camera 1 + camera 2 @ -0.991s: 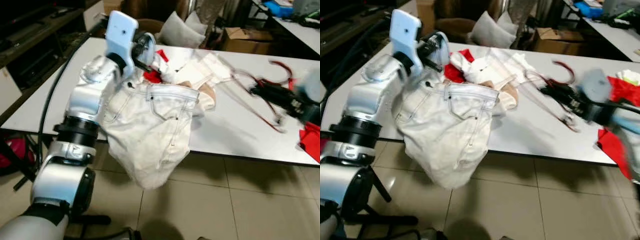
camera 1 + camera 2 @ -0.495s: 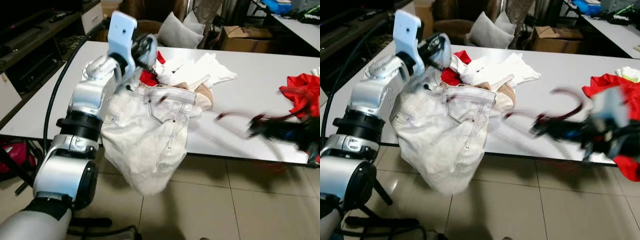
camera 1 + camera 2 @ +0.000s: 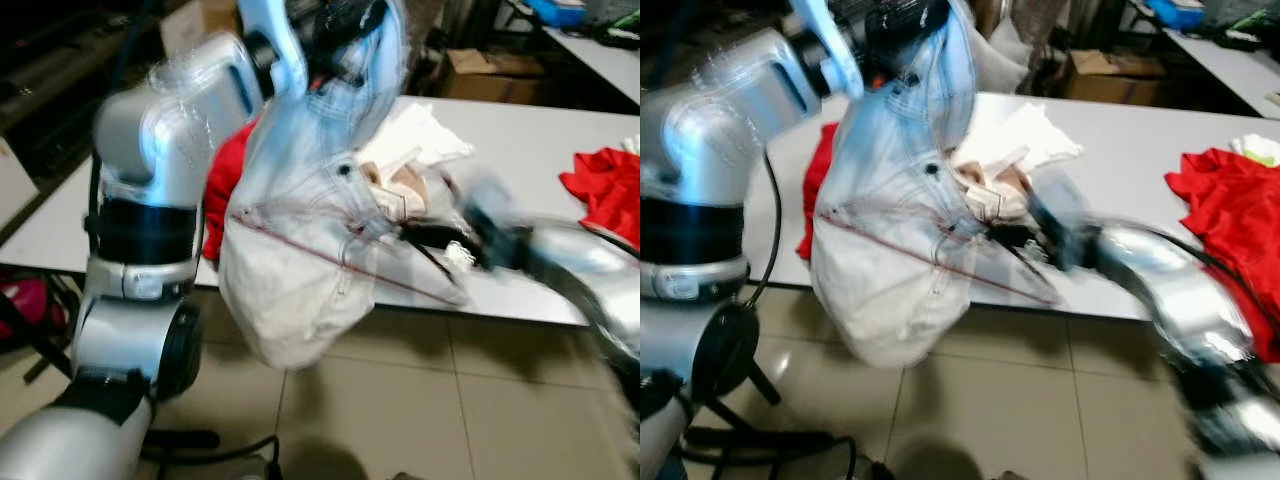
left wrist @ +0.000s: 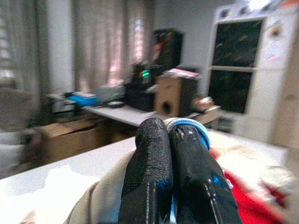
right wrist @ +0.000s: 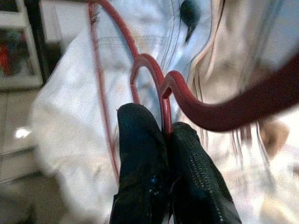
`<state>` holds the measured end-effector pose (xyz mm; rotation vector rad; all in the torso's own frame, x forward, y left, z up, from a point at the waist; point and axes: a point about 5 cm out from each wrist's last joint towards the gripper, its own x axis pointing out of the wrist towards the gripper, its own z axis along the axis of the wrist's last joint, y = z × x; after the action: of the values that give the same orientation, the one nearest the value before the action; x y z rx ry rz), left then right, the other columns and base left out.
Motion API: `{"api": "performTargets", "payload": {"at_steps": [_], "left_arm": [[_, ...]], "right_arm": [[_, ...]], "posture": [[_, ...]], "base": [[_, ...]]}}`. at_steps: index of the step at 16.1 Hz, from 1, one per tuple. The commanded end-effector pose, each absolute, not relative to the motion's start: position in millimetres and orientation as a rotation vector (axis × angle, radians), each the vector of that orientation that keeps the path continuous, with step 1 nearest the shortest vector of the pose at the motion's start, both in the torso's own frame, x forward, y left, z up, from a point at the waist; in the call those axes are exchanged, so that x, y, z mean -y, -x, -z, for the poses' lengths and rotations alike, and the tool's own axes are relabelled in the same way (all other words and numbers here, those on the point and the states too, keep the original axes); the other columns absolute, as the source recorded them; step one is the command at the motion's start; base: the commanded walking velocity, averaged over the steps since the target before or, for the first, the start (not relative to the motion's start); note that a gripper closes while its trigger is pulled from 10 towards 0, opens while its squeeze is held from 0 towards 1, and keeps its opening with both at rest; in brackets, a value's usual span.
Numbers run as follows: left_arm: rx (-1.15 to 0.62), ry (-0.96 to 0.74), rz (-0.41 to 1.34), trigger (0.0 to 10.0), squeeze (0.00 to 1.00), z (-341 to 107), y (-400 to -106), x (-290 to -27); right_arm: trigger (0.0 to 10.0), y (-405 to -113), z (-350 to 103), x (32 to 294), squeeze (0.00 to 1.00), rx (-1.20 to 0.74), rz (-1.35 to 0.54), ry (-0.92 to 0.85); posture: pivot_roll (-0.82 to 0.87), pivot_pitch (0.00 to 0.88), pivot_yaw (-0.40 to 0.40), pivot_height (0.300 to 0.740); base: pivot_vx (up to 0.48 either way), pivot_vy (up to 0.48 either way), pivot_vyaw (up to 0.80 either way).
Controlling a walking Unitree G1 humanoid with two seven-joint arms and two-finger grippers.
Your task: Hang hanger
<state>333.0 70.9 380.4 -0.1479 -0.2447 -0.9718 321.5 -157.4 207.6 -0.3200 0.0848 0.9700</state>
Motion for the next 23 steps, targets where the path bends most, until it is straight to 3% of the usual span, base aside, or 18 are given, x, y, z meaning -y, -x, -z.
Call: {"api": "performTargets", "payload": {"at_steps": [1, 4, 6, 7, 9, 11, 13, 15, 17, 19, 21, 23], "left_arm": [[0.338, 0.185, 1.005, 10.0, 0.00, -409.6, -318.7, -71.6], [0.423, 0.232, 1.016, 10.0, 0.00, -435.2, -309.7, -77.4], [0.522, 0.255, 1.009, 10.0, 0.00, -460.8, -302.0, -81.7], [0.571, 0.278, 0.994, 10.0, 0.00, -473.9, -299.5, -86.1], [0.618, 0.289, 0.939, 10.0, 0.00, -484.5, -302.6, -95.7], [0.620, 0.251, 0.850, 10.0, 0.00, -482.0, -314.0, -102.2], [0.513, 0.105, 0.708, 10.0, 0.00, -438.1, -346.8, -93.8], [0.384, 0.049, 0.590, 10.0, 0.00, -388.2, -376.0, -86.4], [0.185, -0.121, 0.438, 10.0, 0.00, -308.7, -405.8, -80.0], [0.039, -0.242, 0.349, 10.0, 0.00, -251.3, -413.7, -86.8], [0.001, -0.316, 0.243, 10.0, 0.00, -226.7, -417.7, -113.0], [-0.090, -0.374, 0.259, 10.0, 0.00, -206.3, -415.8, -134.5]], "right_arm": [[10.0, -336.8, -212.1, 160.7, 0.00, -0.055, -0.871, 0.339], [10.0, -378.8, -244.5, 169.7, 0.00, 0.034, -0.638, 0.402], [10.0, -405.6, -310.9, 205.9, 0.00, 0.176, -0.276, 0.511], [10.0, -405.2, -351.0, 224.8, 0.00, 0.280, -0.115, 0.501], [10.0, -399.1, -386.4, 232.6, 0.00, 0.392, -0.085, 0.452], [10.0, -402.4, -376.1, 219.8, 0.00, 0.347, -0.237, 0.525], [10.0, -409.3, -309.9, 204.5, 0.00, 0.164, -0.459, 0.634], [10.0, -404.8, -264.0, 200.7, 0.00, 0.063, -0.582, 0.617], [10.0, -385.8, -212.3, 195.4, 0.00, -0.030, -0.811, 0.547], [10.0, -360.2, -188.1, 196.1, 0.00, -0.059, -0.987, 0.510], [10.0, -330.6, -190.4, 212.6, 0.00, -0.068, -1.079, 0.516], [10.0, -303.1, -201.5, 225.2, 0.00, -0.080, -1.131, 0.528]], "posture": [[-0.03, 0.000, -0.038, 0.719], [-0.01, 0.000, -0.043, 0.719], [-0.01, 0.000, -0.042, 0.719], [-0.01, 0.000, -0.043, 0.719], [-0.01, 0.000, -0.043, 0.719], [-0.02, 0.000, -0.041, 0.719], [-0.03, 0.000, -0.033, 0.719], [-0.04, 0.000, -0.029, 0.719], [-0.05, 0.000, -0.019, 0.719], [-0.08, 0.000, 0.000, 0.719], [-0.11, 0.000, 0.028, 0.719], [-0.12, 0.000, 0.047, 0.719]], "base": [[0.000, 0.000, 0.00], [0.000, 0.000, 0.00], [0.000, 0.000, 0.00], [0.000, 0.000, 0.00], [0.000, 0.000, 0.00], [0.000, 0.000, 0.00], [0.000, 0.000, 0.00], [0.000, 0.000, 0.00], [0.000, 0.000, 0.00], [0.000, 0.000, 0.00], [0.000, 0.000, 0.00], [0.000, 0.000, 0.00]]}}
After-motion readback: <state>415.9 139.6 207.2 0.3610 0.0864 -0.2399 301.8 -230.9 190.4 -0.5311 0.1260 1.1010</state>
